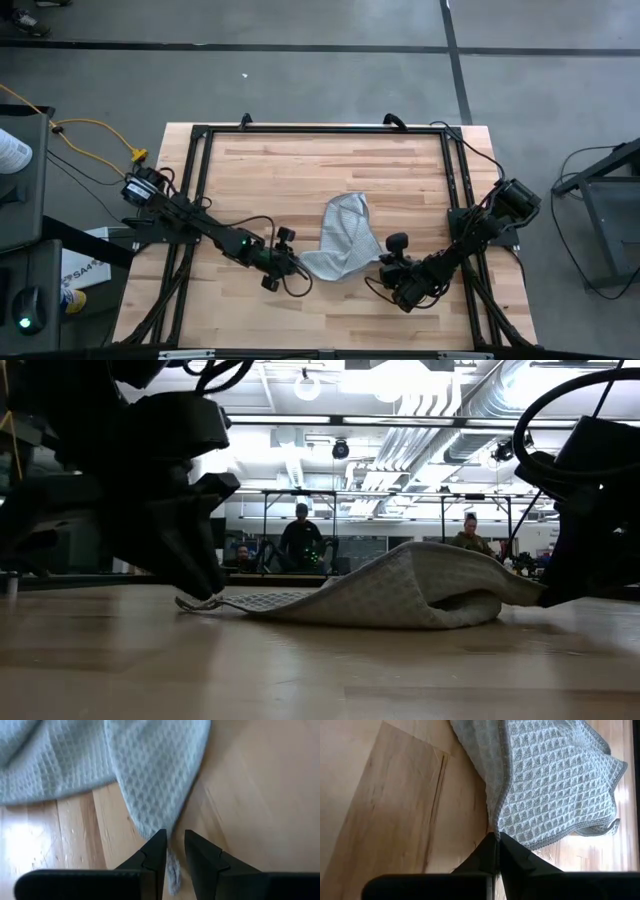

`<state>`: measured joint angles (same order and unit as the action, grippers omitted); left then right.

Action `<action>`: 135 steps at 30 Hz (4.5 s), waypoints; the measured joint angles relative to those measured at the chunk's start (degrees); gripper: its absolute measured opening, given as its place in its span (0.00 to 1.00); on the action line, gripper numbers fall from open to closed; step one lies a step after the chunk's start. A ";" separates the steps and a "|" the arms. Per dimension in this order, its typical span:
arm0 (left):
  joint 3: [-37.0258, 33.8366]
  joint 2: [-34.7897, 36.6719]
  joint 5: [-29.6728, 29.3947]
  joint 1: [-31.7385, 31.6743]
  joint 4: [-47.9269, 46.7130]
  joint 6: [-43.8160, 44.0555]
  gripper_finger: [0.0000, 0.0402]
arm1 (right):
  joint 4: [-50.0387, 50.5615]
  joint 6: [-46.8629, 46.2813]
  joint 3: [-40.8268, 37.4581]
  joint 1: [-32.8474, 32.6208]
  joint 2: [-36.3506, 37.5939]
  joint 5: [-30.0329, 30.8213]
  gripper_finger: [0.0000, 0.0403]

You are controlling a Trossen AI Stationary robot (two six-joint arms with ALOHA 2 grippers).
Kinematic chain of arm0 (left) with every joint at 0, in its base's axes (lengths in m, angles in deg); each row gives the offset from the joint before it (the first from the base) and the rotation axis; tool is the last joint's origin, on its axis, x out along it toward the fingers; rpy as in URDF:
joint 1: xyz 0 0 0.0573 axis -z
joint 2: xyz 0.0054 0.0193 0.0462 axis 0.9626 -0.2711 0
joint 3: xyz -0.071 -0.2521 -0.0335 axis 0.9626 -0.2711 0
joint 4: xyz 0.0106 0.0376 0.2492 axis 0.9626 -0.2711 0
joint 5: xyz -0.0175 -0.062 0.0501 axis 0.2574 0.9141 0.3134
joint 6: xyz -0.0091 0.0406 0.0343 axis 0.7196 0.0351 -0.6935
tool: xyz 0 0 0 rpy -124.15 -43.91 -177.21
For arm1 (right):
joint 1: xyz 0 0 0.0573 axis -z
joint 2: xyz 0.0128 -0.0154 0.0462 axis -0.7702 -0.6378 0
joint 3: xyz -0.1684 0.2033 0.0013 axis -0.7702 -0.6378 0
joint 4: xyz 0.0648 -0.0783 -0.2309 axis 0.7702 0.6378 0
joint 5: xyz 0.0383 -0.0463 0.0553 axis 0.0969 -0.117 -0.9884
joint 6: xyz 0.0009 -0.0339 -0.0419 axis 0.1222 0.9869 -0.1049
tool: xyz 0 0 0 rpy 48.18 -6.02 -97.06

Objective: Fold microfiber towels
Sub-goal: Fold the gray towel on the table

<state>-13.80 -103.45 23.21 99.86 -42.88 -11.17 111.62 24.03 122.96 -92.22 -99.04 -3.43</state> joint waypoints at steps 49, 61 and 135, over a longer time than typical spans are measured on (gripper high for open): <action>0.00 -0.23 3.03 -0.07 2.06 -4.48 0.18 | -0.87 0.04 0.00 0.02 0.00 -1.47 0.01; -0.05 -2.13 -1.41 -0.04 2.66 -6.01 0.28 | -0.87 -0.07 0.00 0.02 0.00 -1.51 0.01; -0.08 -5.06 -10.45 1.07 6.55 -13.22 0.02 | -1.06 -0.37 0.02 0.02 0.00 -1.43 0.01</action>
<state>-13.88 -108.51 12.76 100.93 -36.33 -24.40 110.56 23.66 122.98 -92.20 -99.04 -4.86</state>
